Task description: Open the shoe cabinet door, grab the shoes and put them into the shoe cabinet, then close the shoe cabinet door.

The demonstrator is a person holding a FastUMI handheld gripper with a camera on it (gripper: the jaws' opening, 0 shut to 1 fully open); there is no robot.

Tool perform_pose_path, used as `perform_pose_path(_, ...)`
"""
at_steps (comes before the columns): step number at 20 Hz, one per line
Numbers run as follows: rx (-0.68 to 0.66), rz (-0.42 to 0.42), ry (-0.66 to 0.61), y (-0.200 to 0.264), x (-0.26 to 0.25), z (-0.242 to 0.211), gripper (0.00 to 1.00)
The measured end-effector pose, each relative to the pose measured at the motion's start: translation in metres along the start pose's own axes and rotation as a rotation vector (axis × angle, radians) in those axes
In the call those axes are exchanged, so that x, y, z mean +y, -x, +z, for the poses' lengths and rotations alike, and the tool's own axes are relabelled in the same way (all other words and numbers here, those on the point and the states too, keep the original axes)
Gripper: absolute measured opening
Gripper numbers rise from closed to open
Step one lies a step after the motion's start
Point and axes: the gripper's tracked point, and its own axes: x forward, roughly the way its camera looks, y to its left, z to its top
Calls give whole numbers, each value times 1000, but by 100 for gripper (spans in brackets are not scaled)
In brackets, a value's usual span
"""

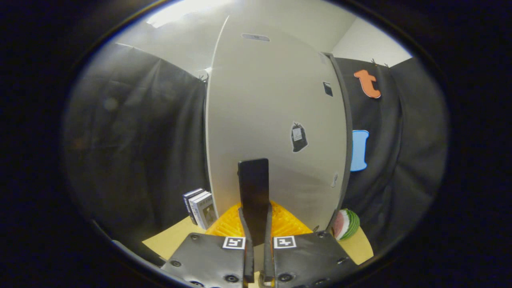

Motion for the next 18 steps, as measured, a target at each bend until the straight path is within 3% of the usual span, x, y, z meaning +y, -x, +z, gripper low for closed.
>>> perform_pose_path(5, -2, -24, -6, 28, -35, 0, 11)
perform_pose_path(18, -18, -189, 23, 69, -121, 7, 9)
